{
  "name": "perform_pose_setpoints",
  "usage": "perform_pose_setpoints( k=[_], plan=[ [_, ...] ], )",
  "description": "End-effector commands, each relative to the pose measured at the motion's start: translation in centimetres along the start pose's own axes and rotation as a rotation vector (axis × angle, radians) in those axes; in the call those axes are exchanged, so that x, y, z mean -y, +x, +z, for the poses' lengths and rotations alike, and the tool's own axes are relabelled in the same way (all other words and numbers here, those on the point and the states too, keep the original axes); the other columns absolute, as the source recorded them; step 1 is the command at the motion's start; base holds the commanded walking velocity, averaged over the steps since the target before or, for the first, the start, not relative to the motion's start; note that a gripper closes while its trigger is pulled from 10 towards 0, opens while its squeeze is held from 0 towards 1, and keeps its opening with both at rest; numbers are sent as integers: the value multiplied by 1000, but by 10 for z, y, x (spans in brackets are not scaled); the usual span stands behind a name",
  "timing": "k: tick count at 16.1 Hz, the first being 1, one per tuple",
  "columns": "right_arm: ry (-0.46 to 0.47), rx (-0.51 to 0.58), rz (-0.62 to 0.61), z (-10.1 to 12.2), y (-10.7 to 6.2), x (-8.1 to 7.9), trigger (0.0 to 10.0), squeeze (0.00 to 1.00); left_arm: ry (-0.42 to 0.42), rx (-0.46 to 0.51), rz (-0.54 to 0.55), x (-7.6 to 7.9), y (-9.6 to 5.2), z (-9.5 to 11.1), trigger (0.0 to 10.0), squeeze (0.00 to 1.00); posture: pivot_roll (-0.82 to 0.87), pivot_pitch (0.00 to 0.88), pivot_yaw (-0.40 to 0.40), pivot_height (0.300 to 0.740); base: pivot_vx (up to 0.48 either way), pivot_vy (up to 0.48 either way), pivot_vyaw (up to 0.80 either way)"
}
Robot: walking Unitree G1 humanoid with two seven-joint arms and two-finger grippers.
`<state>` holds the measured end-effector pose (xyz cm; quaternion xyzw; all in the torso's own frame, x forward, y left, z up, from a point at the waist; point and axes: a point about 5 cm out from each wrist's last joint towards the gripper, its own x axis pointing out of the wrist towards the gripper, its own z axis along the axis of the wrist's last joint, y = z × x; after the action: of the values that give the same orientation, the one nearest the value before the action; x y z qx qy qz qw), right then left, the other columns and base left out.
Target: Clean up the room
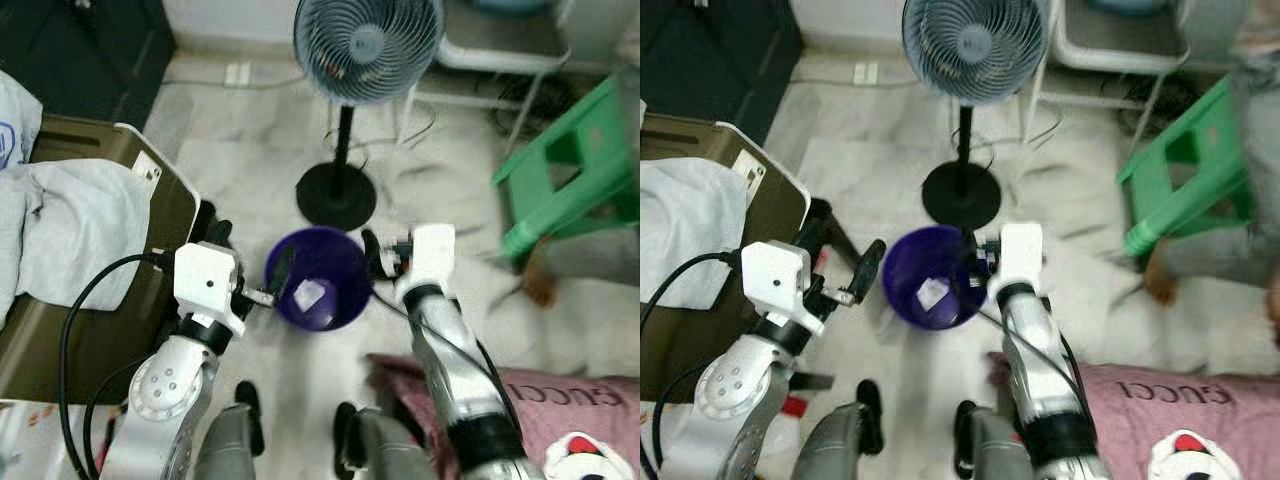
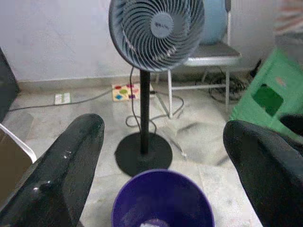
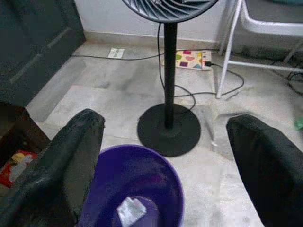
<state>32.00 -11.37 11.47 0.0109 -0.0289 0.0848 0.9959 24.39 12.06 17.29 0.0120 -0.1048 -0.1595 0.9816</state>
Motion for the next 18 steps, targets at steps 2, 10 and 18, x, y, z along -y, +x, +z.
perform_pose_setpoints(
  k=[2,10,18],
  plan=[
    [-27,13,28,-2,-11,10,10000,1000,9,3,32,-4,1,-6,10000,0,-25,164,-73,740,0,0,0],
    [-104,-57,26,-11,-61,44,10000,1000,39,29,146,-17,-12,-17,10000,0,-47,75,-65,740,0,0,0],
    [-117,14,80,15,-46,33,10000,0,35,85,159,-16,-9,-3,10000,0,-63,56,-75,740,0,0,100]
  ],
)
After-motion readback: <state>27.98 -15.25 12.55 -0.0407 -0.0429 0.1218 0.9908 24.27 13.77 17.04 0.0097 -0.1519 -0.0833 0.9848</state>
